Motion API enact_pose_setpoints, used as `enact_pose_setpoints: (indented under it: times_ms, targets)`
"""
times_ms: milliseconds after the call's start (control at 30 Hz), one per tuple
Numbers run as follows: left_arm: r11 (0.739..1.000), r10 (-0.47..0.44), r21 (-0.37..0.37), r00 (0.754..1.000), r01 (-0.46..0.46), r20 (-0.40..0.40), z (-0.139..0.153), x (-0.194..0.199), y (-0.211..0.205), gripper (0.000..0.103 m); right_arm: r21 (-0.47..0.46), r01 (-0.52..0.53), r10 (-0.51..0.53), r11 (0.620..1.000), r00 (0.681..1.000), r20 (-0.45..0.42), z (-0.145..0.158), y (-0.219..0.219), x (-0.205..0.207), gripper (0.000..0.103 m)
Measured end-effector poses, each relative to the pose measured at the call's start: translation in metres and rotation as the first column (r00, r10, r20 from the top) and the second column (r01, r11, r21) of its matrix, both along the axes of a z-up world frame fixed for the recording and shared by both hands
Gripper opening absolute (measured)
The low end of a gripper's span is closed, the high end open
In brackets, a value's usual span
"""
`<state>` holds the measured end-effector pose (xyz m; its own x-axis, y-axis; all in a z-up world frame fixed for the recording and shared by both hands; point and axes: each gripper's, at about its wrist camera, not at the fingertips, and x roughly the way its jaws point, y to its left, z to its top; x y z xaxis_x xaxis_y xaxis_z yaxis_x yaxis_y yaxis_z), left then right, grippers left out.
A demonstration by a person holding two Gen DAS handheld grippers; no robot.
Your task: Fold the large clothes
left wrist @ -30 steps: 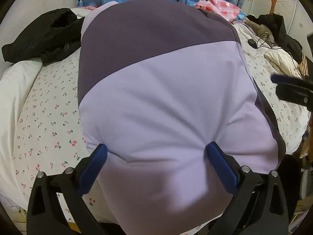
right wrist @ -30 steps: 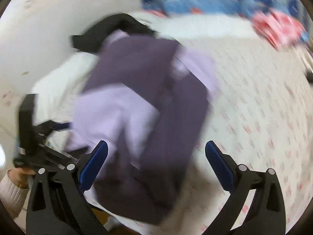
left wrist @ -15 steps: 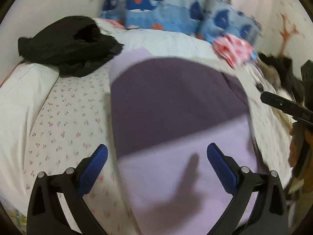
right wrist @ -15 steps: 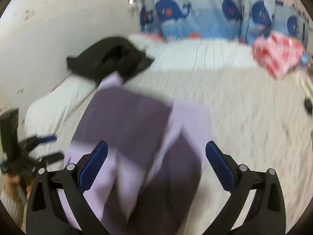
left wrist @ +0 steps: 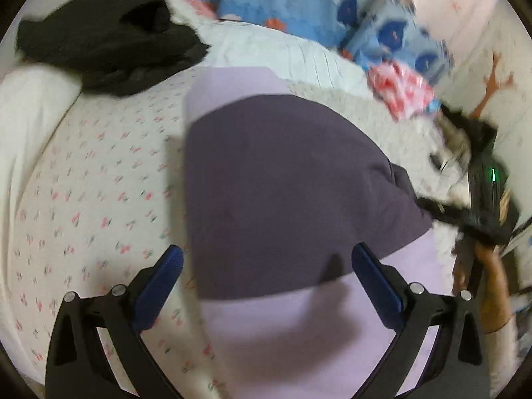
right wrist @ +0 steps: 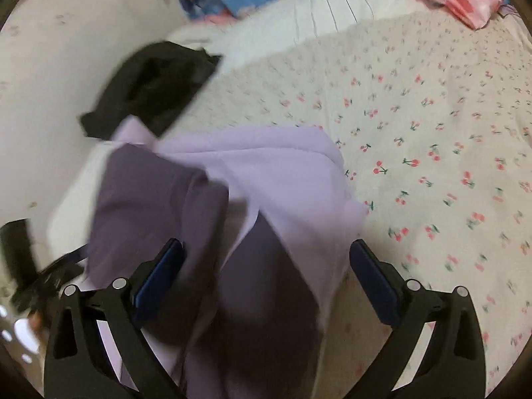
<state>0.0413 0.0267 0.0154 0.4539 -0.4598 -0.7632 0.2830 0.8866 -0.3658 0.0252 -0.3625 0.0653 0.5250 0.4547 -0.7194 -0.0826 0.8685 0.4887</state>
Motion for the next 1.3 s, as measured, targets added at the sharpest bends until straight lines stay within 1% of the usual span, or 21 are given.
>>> enact_pose_setpoints:
  times_ms: [100,133,200,233,300,367,500,600,633,700,800,867,900,933,1000,1033,1067,1100,1200,1267,1300]
  targets:
    - [0.993,0.026,-0.111,0.992,-0.040,-0.124,-0.022,0.014,0.030,0.097,0.097,-0.005,0.014,0.995,0.995,-0.095,-0.019,-0.017,-0.012,0.097]
    - [0.989,0.017,-0.143,0.987,-0.040,-0.160,-0.032,0.016,0.034,0.097,0.162,-0.010,0.031,0.987,0.991,-0.127,-0.031,-0.020,-0.012,0.097]
    - [0.974,-0.019,-0.222,0.977,-0.030,-0.213,-0.051,0.018,0.037,0.098,0.299,-0.013,0.068,0.954,0.982,-0.176,-0.053,-0.023,-0.011,0.097]
    - [0.959,-0.041,-0.281,0.971,-0.027,-0.236,-0.060,0.017,0.037,0.098,0.343,-0.012,0.087,0.939,0.976,-0.202,-0.064,-0.019,-0.013,0.097]
    - [0.937,-0.064,-0.347,0.962,-0.033,-0.265,-0.071,0.018,0.035,0.098,0.419,-0.040,0.148,0.907,0.963,-0.226,-0.081,-0.008,-0.011,0.097]
    - [0.933,-0.060,-0.357,0.963,-0.040,-0.263,-0.075,0.021,0.034,0.098,0.424,-0.053,0.151,0.904,0.968,-0.200,-0.083,-0.006,-0.014,0.097]
    - [0.916,-0.032,-0.393,0.964,-0.077,-0.264,-0.077,0.023,0.038,0.098,0.513,0.006,0.105,0.858,0.977,-0.186,-0.090,-0.019,-0.017,0.097]
    - [0.895,-0.126,-0.446,0.941,-0.030,-0.316,-0.093,0.026,0.018,0.098,0.517,-0.023,0.142,0.856,0.971,-0.192,-0.098,0.002,-0.017,0.097]
    - [0.907,-0.135,-0.421,0.944,-0.004,-0.302,-0.089,0.025,0.009,0.098,0.520,-0.026,0.145,0.854,0.971,-0.189,-0.096,0.008,-0.019,0.097]
    - [0.930,-0.155,-0.365,0.948,0.045,-0.279,-0.077,0.021,-0.005,0.098,0.564,-0.024,0.155,0.826,0.970,-0.186,-0.094,0.013,-0.024,0.097]
    - [0.936,-0.191,-0.336,0.953,0.104,-0.237,-0.051,0.012,-0.014,0.098,0.607,-0.060,0.185,0.793,0.972,-0.146,-0.076,0.021,-0.047,0.097]
    - [0.939,-0.210,-0.314,0.959,0.143,-0.190,-0.029,-0.002,-0.017,0.098,0.591,-0.101,0.209,0.800,0.971,-0.117,-0.065,0.023,-0.065,0.097]
    - [0.945,-0.212,-0.289,0.961,0.154,-0.180,-0.024,-0.008,-0.019,0.098,0.566,-0.099,0.211,0.818,0.968,-0.135,-0.066,0.024,-0.074,0.097]
    - [0.950,-0.209,-0.271,0.960,0.155,-0.185,-0.023,-0.011,-0.021,0.098,0.535,-0.091,0.207,0.840,0.965,-0.162,-0.071,0.024,-0.078,0.097]
    - [0.967,-0.194,-0.205,0.956,0.149,-0.221,-0.041,-0.015,-0.029,0.098,0.475,-0.034,0.157,0.879,0.963,-0.221,-0.083,0.011,-0.089,0.097]
    - [0.973,-0.175,-0.187,0.960,0.135,-0.220,-0.046,-0.017,-0.029,0.098,0.493,-0.009,0.134,0.870,0.967,-0.217,-0.085,0.003,-0.095,0.097]
    - [0.977,-0.149,-0.181,0.967,0.111,-0.207,-0.050,-0.020,-0.025,0.098,0.523,0.016,0.094,0.852,0.979,-0.183,-0.081,-0.008,-0.105,0.097]
    - [0.978,-0.125,-0.191,0.973,0.087,-0.195,-0.051,-0.024,-0.021,0.098,0.512,0.026,0.061,0.859,0.986,-0.153,-0.073,-0.013,-0.112,0.097]
    - [0.989,-0.081,-0.131,0.988,0.063,-0.133,-0.043,-0.038,-0.026,0.098,0.347,-0.024,0.014,0.938,0.999,0.032,-0.025,-0.006,-0.132,0.097]
    - [0.995,-0.053,-0.084,0.994,0.045,-0.094,-0.036,-0.048,-0.033,0.098,0.217,-0.069,0.040,0.974,0.990,0.135,0.004,0.013,-0.136,0.097]
    - [0.997,-0.041,-0.066,0.996,0.035,-0.078,-0.034,-0.051,-0.035,0.098,0.122,-0.102,0.076,0.987,0.976,0.202,0.019,0.032,-0.137,0.097]
